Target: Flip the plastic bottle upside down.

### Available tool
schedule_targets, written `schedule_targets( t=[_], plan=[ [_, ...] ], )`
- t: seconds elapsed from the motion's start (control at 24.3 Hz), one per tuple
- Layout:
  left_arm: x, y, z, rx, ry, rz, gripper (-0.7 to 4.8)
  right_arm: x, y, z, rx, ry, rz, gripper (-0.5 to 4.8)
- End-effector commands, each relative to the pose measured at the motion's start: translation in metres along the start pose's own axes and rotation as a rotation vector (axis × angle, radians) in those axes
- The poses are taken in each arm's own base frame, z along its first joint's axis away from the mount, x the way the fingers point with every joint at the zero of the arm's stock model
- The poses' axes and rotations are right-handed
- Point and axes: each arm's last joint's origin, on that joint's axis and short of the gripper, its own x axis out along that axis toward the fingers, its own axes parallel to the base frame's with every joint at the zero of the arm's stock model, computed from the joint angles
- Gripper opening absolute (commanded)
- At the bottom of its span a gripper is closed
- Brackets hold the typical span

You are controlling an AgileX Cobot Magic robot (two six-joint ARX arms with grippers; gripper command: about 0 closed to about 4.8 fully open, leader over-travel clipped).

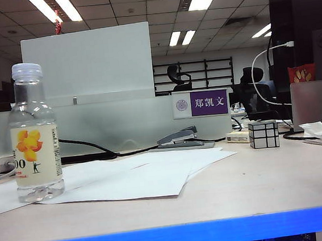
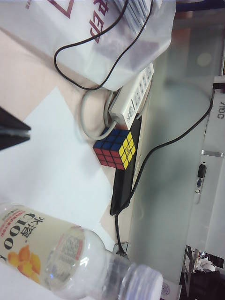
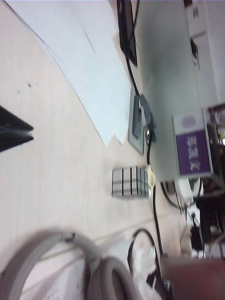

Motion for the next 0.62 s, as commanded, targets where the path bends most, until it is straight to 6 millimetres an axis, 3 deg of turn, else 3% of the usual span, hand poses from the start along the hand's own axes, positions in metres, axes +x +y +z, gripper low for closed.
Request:
schedule_targets(
  t=[0.04,0.41,0.62],
  plan=[
    [-0.0002,-0.0002,0.0011,0.001,-0.008,-0.003,-0.05,0.0004,0.0005,-0.0010,0.002,-0.005,0.022,-0.08],
    [-0.0002,-0.0002,0.0011,0.001,-0.008,-0.003,-0.05,0.0004,0.0004,-0.0007,0.000,-0.009,0.019,-0.08],
    [-0.0002,-0.0002,0.0011,0.001,-0.008,-0.003,-0.05,0.0003,-0.0022,0.0000,0.001,-0.027,-0.070,-0.08]
  ],
)
